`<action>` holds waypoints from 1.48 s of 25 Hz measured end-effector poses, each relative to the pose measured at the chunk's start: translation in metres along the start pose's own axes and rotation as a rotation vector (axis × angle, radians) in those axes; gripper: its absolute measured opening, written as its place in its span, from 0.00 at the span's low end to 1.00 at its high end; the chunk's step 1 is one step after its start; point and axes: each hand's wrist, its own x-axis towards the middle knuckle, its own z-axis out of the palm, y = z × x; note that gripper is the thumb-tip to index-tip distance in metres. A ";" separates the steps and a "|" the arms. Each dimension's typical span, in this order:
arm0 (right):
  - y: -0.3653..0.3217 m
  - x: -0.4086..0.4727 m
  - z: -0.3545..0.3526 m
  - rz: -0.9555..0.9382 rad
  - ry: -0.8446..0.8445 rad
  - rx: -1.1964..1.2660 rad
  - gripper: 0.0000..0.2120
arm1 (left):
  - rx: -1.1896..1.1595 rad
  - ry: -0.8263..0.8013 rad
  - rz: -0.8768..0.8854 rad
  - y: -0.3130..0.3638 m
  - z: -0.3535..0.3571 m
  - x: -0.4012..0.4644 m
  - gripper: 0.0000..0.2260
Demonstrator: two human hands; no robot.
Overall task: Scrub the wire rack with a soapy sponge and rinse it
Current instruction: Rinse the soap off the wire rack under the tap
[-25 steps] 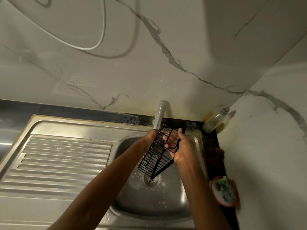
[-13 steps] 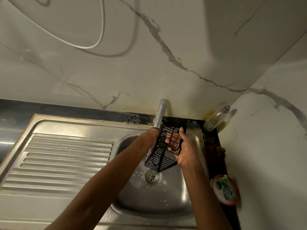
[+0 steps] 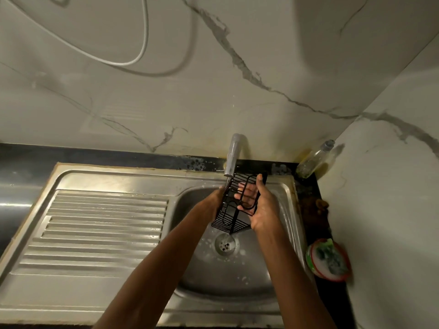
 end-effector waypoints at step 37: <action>0.014 -0.008 -0.034 -0.027 -0.052 -0.121 0.27 | -0.068 0.037 0.161 -0.001 0.019 0.018 0.32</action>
